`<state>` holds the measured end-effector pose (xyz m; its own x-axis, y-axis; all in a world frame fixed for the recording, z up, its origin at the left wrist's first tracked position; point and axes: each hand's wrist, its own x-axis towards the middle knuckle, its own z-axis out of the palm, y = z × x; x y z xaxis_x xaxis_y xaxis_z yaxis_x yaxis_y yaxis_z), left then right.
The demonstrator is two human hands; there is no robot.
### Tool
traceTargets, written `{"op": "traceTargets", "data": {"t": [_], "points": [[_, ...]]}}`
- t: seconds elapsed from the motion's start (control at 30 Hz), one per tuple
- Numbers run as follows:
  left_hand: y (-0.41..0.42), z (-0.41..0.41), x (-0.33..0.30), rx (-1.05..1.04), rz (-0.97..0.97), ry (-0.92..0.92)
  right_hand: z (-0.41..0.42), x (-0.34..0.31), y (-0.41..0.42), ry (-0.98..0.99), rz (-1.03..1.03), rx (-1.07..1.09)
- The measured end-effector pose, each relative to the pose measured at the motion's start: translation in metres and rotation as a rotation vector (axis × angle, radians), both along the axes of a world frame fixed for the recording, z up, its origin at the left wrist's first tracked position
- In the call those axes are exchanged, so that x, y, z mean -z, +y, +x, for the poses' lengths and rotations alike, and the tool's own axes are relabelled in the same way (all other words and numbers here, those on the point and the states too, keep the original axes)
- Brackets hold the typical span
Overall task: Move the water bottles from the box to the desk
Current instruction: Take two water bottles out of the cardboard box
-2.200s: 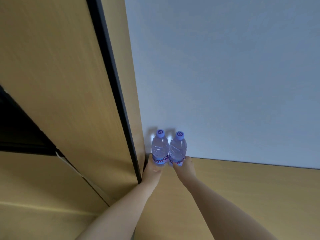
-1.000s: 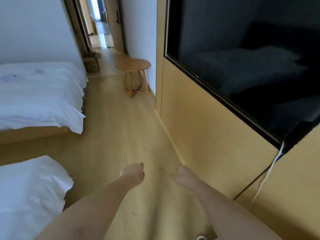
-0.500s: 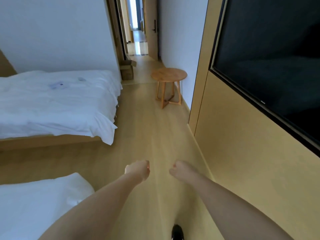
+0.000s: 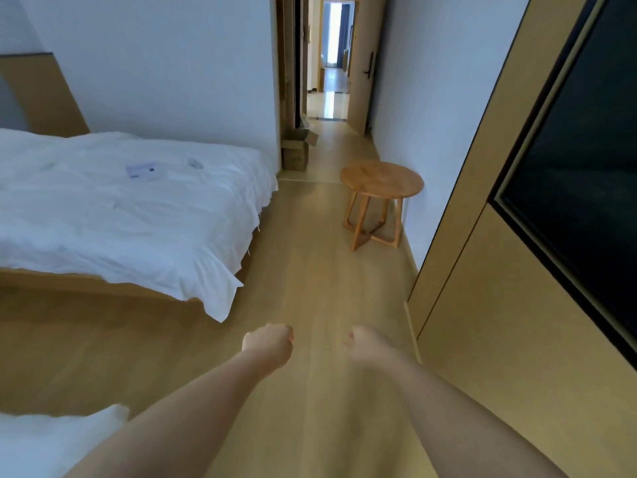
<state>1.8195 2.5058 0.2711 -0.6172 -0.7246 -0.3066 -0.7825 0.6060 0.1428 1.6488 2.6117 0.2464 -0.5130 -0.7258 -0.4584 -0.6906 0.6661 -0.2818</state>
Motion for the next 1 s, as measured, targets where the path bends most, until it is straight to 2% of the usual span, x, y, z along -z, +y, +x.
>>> {"op": "traceTargets", "data": {"t": [0.37, 0.7, 1.0], "points": [[-0.216, -0.150, 0.029, 0.005, 0.051, -0.096, -0.151, 0.014, -0.208, 0.026, 0.041, -0.077], [-0.428, -0.305, 0.014, 0.031, 0.081, -0.126, -0.290, -0.020, -0.406, 0.068, 0.040, -0.023], [-0.586, -0.437, 0.037, 0.037, 0.124, -0.151, -0.426, 0.004, -0.575, 0.035, -0.010, -0.026]]}}
